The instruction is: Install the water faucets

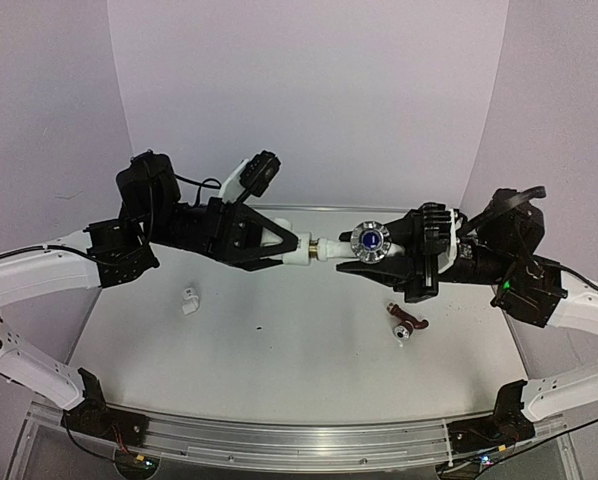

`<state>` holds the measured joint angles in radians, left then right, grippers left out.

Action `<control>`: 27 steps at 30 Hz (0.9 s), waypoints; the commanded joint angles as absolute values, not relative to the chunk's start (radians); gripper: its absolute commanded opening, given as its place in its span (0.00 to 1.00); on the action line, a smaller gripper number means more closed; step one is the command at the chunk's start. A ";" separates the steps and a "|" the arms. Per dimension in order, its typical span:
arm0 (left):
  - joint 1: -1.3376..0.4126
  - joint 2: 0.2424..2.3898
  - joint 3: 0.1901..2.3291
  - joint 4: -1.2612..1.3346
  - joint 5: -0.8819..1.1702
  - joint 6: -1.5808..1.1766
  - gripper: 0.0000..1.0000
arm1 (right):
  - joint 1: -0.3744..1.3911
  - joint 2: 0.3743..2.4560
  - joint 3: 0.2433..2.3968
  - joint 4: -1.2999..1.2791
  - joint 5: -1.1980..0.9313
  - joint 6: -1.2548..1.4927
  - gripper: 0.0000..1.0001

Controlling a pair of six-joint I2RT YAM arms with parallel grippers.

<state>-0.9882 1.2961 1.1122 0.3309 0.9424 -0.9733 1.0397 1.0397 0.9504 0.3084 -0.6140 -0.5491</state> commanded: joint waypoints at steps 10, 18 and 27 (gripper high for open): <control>-1.026 1.257 1.131 0.285 0.856 -0.672 0.00 | 1.042 1.077 0.990 0.465 -0.452 -0.096 0.00; -1.035 1.230 1.138 0.220 0.811 -0.614 0.00 | 1.040 1.084 1.015 0.456 -0.453 -0.045 0.00; -1.047 1.213 1.128 0.208 0.780 -0.564 0.00 | 1.041 1.091 1.012 0.449 -0.424 0.143 0.00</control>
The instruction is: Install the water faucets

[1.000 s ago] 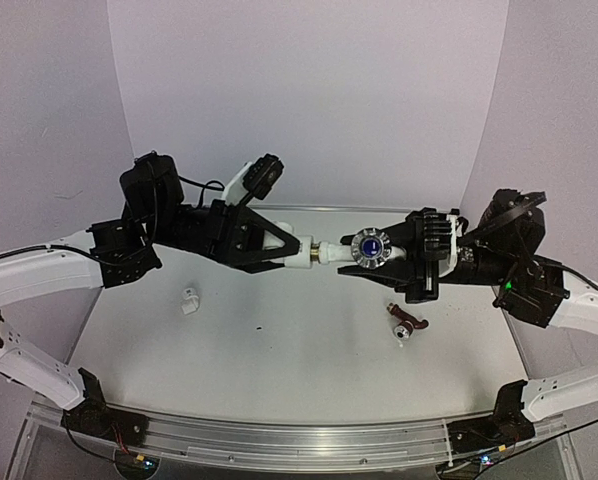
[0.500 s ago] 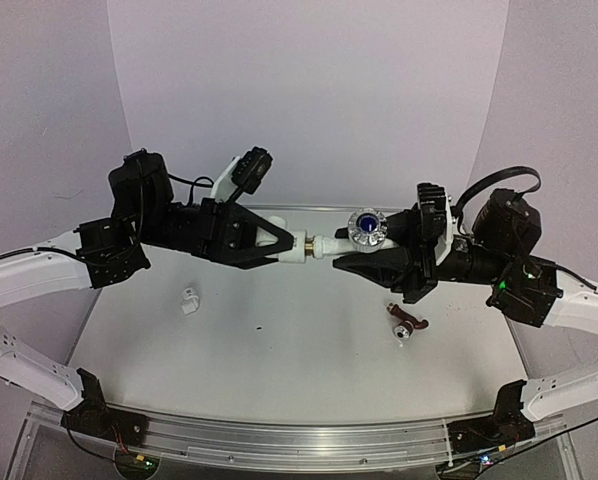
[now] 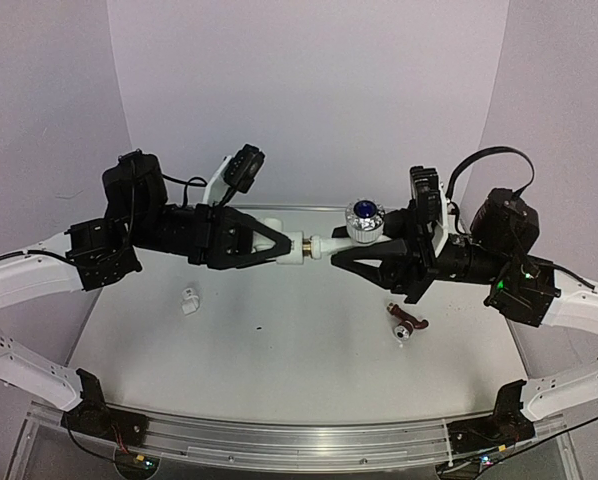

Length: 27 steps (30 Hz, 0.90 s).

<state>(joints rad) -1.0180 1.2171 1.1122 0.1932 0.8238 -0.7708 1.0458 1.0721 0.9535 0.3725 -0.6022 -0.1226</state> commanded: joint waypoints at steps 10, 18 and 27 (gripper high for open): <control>-1.064 1.185 1.131 0.182 0.686 -0.451 0.00 | 1.041 1.112 1.015 0.452 -0.380 0.420 0.00; -1.071 1.155 1.120 0.159 0.597 -0.335 0.00 | 1.041 1.111 1.005 0.457 -0.347 0.545 0.00; -1.073 1.102 1.102 0.142 0.520 -0.256 0.00 | 1.041 1.102 0.990 0.459 -0.356 0.564 0.00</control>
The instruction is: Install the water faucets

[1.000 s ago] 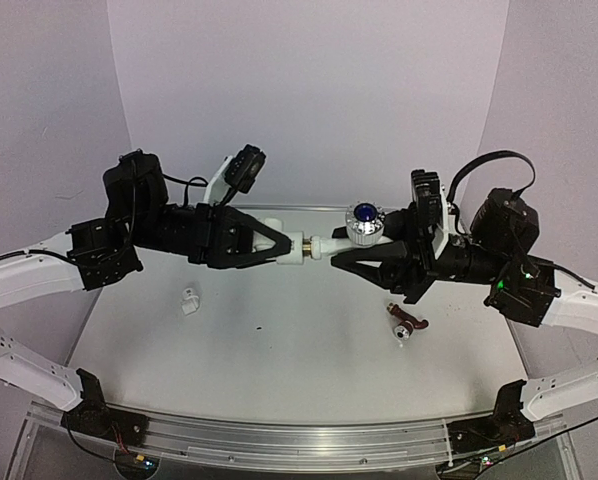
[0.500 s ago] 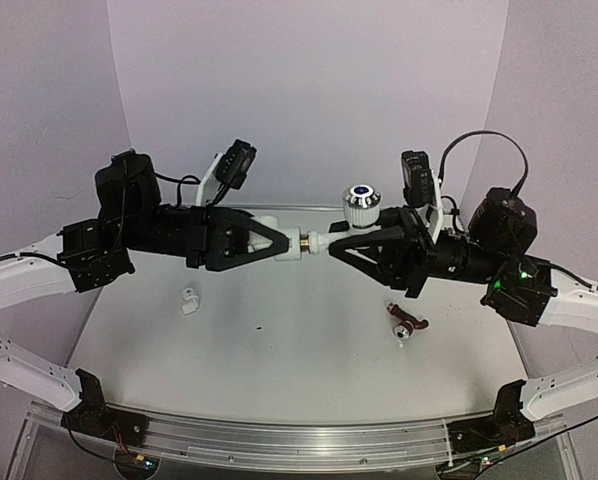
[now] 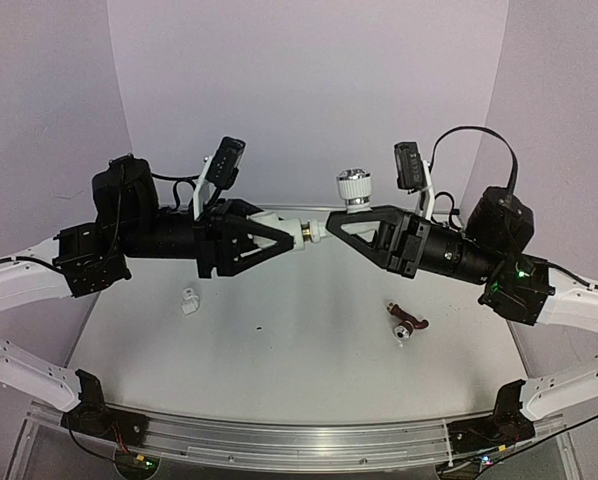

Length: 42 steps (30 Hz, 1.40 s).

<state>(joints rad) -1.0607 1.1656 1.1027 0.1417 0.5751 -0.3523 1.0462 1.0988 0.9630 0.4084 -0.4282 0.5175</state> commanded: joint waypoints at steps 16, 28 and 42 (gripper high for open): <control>-1.121 1.095 1.241 -0.245 0.299 0.116 0.01 | 1.016 1.127 1.010 0.448 -0.458 0.741 0.00; -1.135 1.075 1.296 -0.342 0.271 -0.006 0.98 | 0.974 1.093 1.080 0.443 -0.489 0.280 0.00; -1.018 1.113 1.266 -0.184 0.665 -0.552 1.00 | 0.973 0.984 1.034 0.306 -0.778 -0.749 0.00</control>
